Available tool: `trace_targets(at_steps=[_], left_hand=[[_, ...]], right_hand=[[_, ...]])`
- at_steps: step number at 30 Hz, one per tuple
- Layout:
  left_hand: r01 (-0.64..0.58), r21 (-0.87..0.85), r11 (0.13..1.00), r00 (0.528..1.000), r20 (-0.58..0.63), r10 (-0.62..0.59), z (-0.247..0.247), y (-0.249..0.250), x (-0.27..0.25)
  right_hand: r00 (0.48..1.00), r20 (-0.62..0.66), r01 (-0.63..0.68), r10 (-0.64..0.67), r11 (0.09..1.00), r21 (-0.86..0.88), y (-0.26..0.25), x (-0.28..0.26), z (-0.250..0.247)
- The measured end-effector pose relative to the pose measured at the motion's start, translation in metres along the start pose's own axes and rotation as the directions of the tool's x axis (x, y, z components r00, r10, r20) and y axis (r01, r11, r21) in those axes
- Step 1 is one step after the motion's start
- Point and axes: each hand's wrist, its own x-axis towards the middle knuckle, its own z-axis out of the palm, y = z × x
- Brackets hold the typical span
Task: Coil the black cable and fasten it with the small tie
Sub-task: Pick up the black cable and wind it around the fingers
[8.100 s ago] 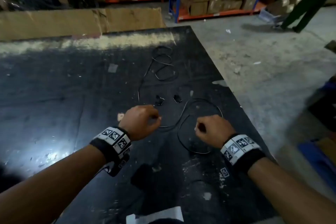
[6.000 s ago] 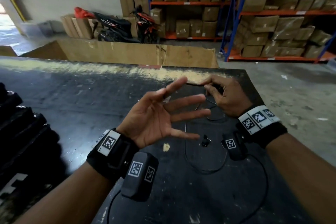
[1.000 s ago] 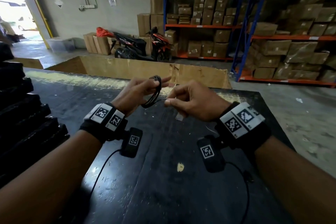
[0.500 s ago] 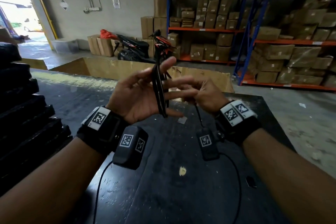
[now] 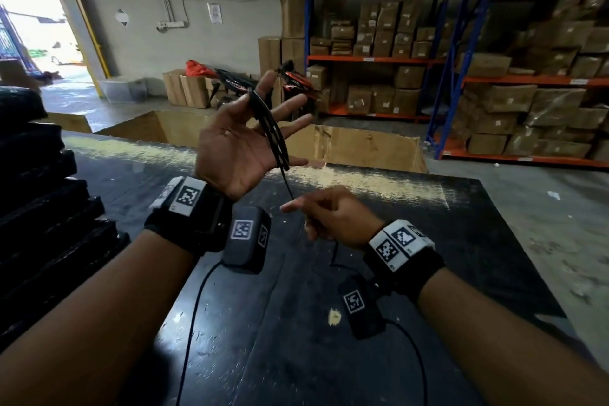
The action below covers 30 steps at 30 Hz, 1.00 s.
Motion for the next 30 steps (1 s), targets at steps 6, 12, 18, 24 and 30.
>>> trace_targets(at_steps=[6,12,18,24,30], left_hand=[[0.157,0.516,0.842,0.972,-0.234,-0.038,-0.028,-0.012,-0.006],[0.339,0.579,0.742,0.94,-0.189,-0.283,-0.035,-0.039,-0.024],[0.483,0.237,0.843,0.849,0.109,-0.517,-0.016,-0.039,-0.036],[0.415,-0.029,0.909,0.838,0.4,-0.37,0.012,-0.036,-0.032],[0.228,-0.061,0.972,0.929,0.313,-0.198,0.026,-0.018,-0.009]], right_hand=[[0.999,-0.006,0.053,-0.054,0.994,-0.096,-0.037,-0.006,-0.016],[0.986,-0.032,0.145,-0.163,0.938,-0.314,-0.058,0.001,-0.052],[0.95,-0.1,0.278,-0.295,0.947,-0.16,-0.056,0.002,-0.07],[0.971,-0.128,0.221,-0.204,0.965,0.138,-0.028,0.001,-0.057],[0.997,-0.068,0.035,-0.026,0.991,0.132,0.006,-0.008,-0.019]])
